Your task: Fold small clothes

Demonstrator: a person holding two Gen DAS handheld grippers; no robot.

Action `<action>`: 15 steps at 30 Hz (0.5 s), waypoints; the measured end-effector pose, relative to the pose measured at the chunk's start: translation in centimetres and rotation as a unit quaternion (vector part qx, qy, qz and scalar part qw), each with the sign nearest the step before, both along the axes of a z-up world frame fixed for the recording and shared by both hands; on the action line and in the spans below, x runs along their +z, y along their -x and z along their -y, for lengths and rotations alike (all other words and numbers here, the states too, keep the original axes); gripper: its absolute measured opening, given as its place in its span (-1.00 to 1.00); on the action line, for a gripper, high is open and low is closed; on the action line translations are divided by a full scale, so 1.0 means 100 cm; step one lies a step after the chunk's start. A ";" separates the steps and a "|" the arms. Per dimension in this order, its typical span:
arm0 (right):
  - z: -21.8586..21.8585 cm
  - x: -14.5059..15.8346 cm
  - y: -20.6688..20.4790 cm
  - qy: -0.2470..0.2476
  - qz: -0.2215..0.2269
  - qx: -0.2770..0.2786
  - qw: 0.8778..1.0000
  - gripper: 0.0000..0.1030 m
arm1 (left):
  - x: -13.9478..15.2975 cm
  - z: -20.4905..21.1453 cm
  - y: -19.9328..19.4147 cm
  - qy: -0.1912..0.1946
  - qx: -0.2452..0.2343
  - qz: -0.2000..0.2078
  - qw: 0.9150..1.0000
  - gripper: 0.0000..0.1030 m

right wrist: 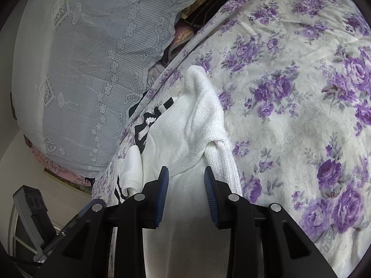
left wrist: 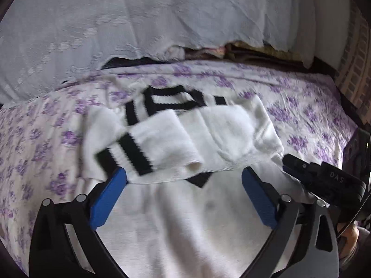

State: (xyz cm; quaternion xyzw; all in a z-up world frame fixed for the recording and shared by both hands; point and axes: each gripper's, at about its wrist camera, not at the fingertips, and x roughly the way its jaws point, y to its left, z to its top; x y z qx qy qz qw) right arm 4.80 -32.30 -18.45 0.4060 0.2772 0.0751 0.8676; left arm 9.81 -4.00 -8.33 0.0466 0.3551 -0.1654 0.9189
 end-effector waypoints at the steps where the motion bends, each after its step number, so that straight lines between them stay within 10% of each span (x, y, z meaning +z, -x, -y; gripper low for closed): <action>1: -0.004 0.008 0.002 0.018 0.010 0.004 1.000 -0.36 | 0.006 -0.021 -0.004 0.012 0.028 0.007 1.000 0.91; 6: -0.079 0.057 0.008 0.184 0.062 0.098 0.976 -0.34 | -0.009 -0.120 -0.046 0.059 0.166 -0.033 0.984 0.91; 11: -0.182 0.069 -0.018 0.384 0.060 0.185 0.903 -0.22 | -0.062 -0.160 -0.075 0.092 0.213 -0.108 0.967 0.90; 15: -0.230 0.061 -0.051 0.473 0.042 0.230 0.849 -0.22 | -0.061 -0.154 -0.081 0.060 0.216 -0.090 0.970 0.90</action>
